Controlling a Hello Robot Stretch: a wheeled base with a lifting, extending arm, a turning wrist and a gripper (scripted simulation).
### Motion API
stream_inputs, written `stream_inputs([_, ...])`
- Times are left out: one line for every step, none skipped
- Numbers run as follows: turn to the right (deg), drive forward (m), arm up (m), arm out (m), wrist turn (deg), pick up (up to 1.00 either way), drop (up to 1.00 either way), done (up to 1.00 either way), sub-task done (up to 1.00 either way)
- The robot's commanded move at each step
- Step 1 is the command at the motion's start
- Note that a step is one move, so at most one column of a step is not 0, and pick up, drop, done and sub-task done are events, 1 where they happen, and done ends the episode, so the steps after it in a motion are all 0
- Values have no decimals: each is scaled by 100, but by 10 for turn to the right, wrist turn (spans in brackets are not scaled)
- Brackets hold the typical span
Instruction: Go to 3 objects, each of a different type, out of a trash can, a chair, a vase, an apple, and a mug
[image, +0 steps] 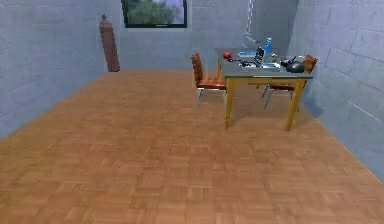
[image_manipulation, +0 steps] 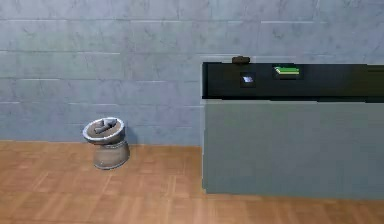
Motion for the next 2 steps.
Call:
stream_inputs([-390,0,0,0,0,0,0,0,0])
stream_inputs([0,65,0,0,0,0,0,0,0])
